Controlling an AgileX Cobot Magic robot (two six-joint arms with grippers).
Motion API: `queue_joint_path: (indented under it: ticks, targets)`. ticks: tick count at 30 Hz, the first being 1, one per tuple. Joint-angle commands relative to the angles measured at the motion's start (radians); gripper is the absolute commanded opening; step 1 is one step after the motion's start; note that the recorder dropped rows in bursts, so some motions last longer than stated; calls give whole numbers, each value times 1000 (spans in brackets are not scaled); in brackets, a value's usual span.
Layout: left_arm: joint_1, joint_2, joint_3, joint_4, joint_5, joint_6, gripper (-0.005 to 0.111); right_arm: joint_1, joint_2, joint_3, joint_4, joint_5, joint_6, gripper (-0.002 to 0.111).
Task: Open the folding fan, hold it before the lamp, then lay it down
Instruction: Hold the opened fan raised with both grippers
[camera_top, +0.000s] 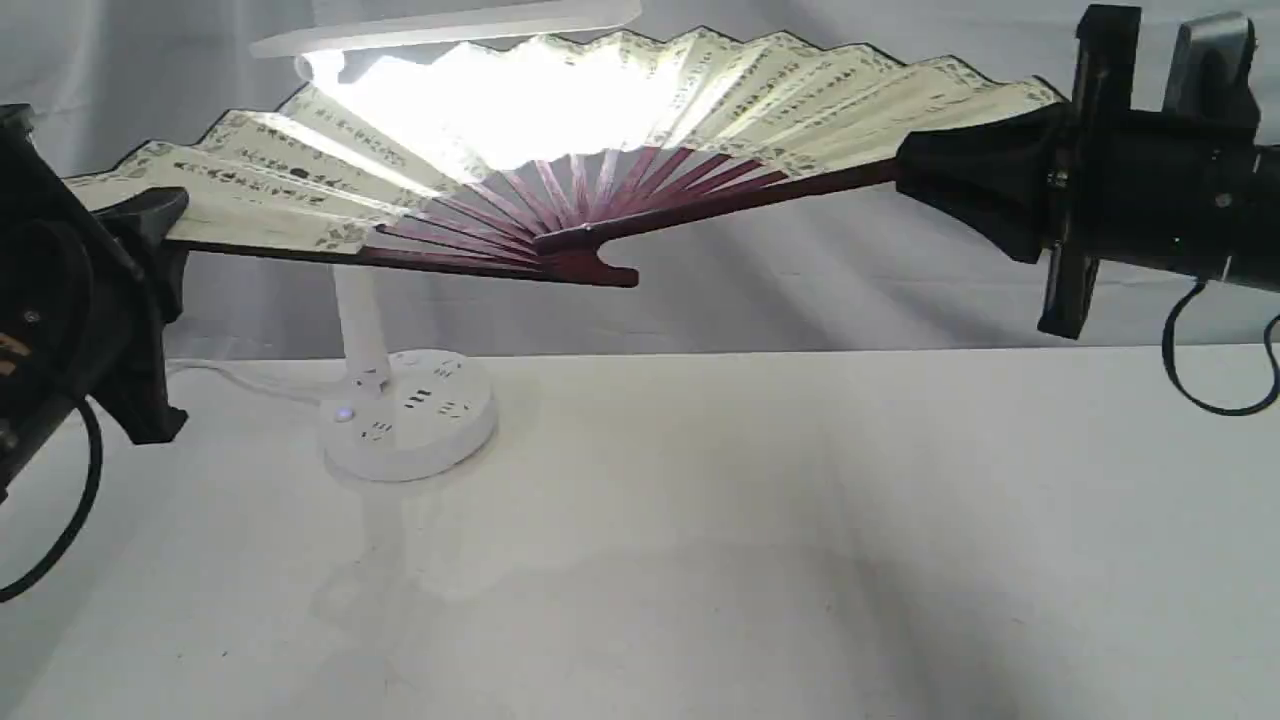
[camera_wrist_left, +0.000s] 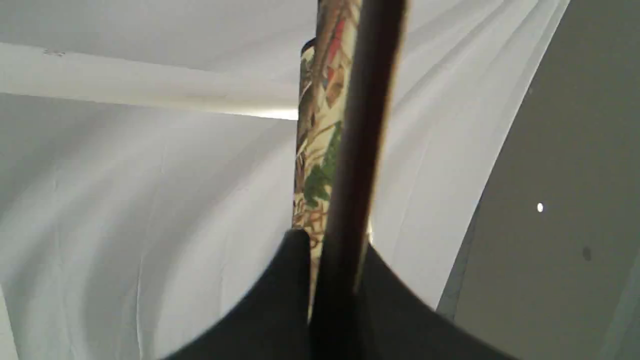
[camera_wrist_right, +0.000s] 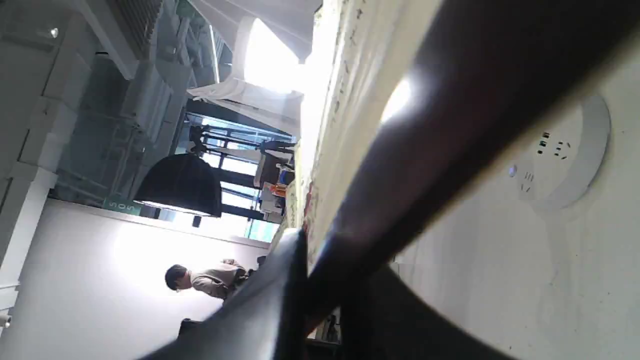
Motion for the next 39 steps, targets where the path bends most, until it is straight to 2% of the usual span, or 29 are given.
queue_joint_path:
  ticks: [1, 39]
  targets:
    - [20, -23, -3, -112, -51, -26, 0, -12, -6, 1, -24, -66, -36, 0]
    - [20, -23, -3, -133, -77, -18, 0, -12, -6, 1, -24, -66, -42, 0]
